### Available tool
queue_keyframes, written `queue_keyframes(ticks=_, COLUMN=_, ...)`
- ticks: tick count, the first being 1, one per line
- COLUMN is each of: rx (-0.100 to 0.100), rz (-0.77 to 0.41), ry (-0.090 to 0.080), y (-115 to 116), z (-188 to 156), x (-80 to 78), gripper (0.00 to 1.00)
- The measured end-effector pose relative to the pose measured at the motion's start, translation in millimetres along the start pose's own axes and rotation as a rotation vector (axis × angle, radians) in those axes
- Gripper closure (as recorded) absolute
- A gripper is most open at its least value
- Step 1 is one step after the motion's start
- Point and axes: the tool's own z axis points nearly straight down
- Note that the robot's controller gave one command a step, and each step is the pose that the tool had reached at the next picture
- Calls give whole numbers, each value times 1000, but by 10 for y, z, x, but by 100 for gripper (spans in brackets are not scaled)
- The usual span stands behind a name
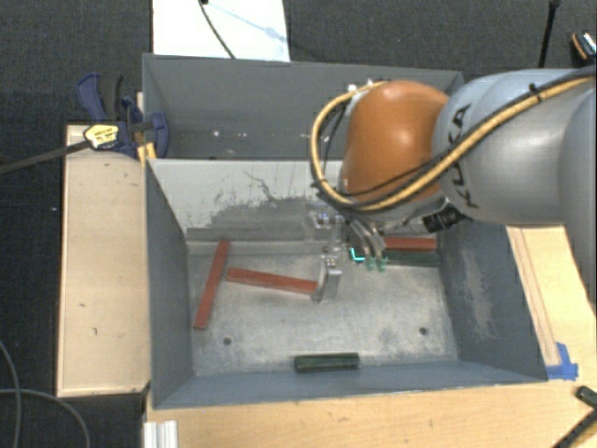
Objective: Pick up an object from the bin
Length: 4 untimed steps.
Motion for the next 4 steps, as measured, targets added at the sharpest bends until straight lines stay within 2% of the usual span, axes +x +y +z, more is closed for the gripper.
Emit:
queue_keyframes(ticks=1, rx=2, rz=-164, ry=-1, y=-313, z=1035, x=-105, gripper=0)
queue_keyframes(ticks=2, rx=0, rz=-161, ry=-7, y=-297, z=995, x=-122, gripper=100)
queue_keyframes(ticks=3, rx=3, rz=-555, ry=-14, y=-377, z=-258, x=-2, gripper=100)
queue_keyframes(ticks=4, rx=5, rz=-805, ry=-15, y=-412, z=-1153, x=-85, gripper=100)
